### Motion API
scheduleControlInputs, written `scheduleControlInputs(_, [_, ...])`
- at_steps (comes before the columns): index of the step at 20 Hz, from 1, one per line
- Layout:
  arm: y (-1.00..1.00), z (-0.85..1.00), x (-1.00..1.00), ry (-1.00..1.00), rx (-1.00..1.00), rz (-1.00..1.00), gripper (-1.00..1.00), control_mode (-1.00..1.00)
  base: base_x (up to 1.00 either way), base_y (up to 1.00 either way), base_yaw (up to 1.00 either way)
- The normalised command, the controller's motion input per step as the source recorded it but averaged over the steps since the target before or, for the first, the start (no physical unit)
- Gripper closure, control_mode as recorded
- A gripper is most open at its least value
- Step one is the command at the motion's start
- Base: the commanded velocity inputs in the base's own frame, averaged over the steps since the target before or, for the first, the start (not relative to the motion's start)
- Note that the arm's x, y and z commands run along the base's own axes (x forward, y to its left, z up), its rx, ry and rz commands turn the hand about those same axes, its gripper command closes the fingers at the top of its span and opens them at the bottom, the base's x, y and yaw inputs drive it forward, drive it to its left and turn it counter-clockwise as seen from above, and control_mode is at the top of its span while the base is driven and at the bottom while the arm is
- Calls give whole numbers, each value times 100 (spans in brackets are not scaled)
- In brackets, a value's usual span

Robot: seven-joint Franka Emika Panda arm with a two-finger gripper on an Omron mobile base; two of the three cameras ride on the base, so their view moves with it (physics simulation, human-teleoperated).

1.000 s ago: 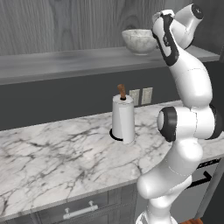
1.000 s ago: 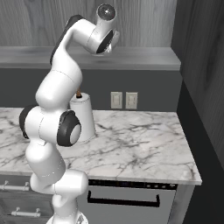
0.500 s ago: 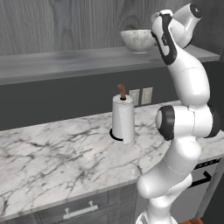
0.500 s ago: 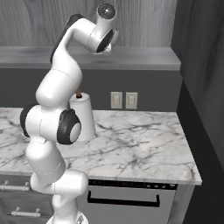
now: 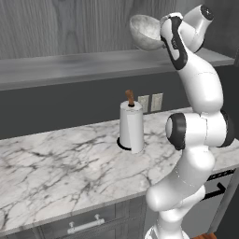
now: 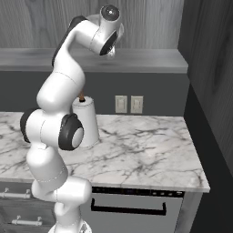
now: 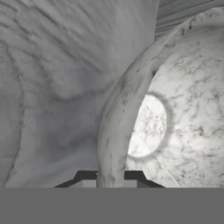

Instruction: Pick up the bowls from the cabinet and place each bowl in front of a stool on the dining counter.

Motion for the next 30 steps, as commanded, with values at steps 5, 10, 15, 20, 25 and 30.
scheduleControlInputs(5, [-4, 0, -9, -11, 1, 0, 100, -100, 0, 0, 0])
scheduleControlInputs(10, [-10, 0, -27, -8, 1, -1, 100, -100, 0, 0, 0])
scheduleControlInputs(15, [-7, 0, -58, -6, 0, -3, 100, -100, 0, 0, 0])
scheduleControlInputs(20, [-38, 0, -83, -4, 0, -5, 100, -100, 0, 0, 0])
scheduleControlInputs(25, [-65, 0, -95, -2, 0, -9, 100, -100, 0, 0, 0])
scheduleControlInputs(30, [-66, 0, -100, -2, 0, -7, 100, -100, 0, 0, 0])
